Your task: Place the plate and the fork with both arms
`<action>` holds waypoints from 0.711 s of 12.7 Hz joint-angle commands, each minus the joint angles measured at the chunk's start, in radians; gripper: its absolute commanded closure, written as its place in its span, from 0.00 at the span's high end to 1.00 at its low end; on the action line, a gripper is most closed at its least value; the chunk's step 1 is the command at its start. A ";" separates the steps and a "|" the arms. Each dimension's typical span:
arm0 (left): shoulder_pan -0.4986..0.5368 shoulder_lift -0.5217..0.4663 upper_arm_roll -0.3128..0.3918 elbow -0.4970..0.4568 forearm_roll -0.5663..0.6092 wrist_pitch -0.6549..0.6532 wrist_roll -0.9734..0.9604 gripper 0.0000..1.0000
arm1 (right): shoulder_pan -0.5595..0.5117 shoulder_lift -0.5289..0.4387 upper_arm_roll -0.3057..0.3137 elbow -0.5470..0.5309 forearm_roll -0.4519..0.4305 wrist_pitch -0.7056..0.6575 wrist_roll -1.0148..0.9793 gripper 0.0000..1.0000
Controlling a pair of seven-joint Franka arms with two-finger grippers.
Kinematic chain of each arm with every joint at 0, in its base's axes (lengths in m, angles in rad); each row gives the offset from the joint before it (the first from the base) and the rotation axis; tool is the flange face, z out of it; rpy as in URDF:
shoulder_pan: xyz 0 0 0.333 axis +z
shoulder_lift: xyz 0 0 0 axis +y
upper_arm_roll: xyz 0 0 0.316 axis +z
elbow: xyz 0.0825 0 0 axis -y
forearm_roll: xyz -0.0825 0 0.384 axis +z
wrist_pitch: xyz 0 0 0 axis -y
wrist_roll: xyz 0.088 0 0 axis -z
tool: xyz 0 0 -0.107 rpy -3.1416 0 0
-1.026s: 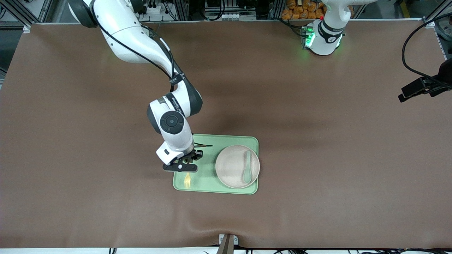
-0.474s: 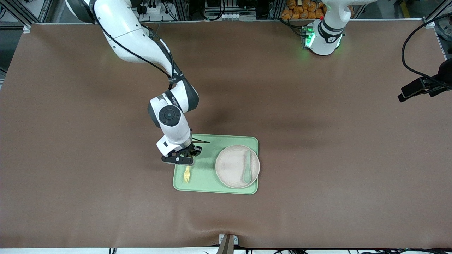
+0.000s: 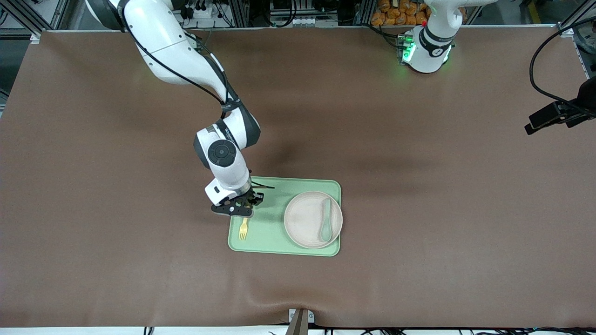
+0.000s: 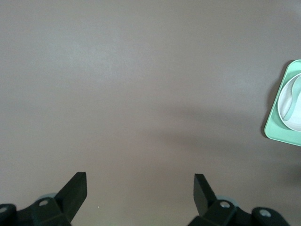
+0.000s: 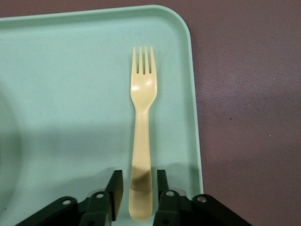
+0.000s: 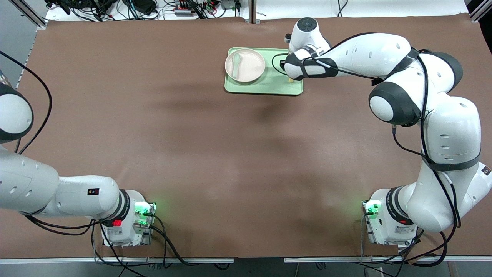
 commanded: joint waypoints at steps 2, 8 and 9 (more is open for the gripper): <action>0.008 -0.027 -0.005 -0.021 -0.014 -0.009 -0.005 1.00 | -0.005 -0.046 0.007 -0.029 0.010 -0.020 -0.001 1.00; 0.006 -0.026 -0.005 -0.021 -0.013 -0.009 -0.003 1.00 | -0.106 -0.221 0.005 -0.026 0.009 -0.290 -0.143 1.00; 0.006 -0.024 -0.005 -0.021 -0.014 -0.009 -0.003 1.00 | -0.137 -0.259 0.007 -0.028 0.009 -0.347 -0.195 1.00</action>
